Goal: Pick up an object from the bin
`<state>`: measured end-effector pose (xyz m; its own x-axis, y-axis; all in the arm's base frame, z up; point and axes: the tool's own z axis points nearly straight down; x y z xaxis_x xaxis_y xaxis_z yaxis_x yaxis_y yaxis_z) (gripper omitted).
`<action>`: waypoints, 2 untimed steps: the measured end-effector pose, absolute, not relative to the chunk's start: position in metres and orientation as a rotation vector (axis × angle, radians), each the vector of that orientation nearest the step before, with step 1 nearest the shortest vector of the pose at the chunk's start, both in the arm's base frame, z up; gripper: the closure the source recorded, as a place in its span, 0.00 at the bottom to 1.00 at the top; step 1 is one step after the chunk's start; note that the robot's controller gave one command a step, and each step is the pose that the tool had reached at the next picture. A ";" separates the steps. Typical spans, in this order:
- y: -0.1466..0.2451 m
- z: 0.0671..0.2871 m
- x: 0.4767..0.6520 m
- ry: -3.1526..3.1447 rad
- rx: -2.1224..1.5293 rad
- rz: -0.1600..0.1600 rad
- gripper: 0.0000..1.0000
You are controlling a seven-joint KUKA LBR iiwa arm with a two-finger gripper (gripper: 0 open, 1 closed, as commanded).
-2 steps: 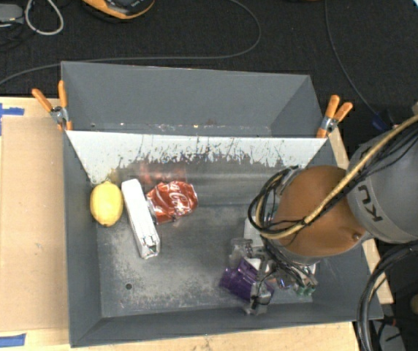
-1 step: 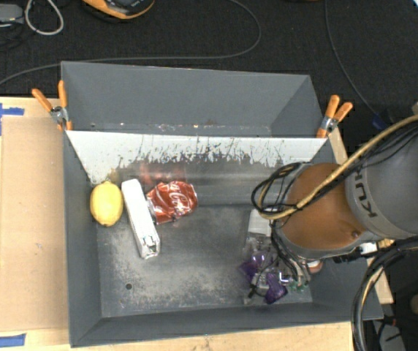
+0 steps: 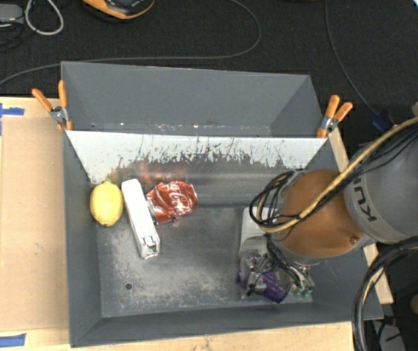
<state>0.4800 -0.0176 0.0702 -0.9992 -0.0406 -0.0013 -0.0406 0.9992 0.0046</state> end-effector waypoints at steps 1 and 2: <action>-0.018 0.070 0.480 3.140 -0.063 0.008 1.00; -0.018 0.076 0.479 3.142 -0.061 0.007 1.00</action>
Offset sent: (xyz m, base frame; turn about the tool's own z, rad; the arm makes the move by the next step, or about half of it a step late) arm 0.0000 0.0001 0.0226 0.0004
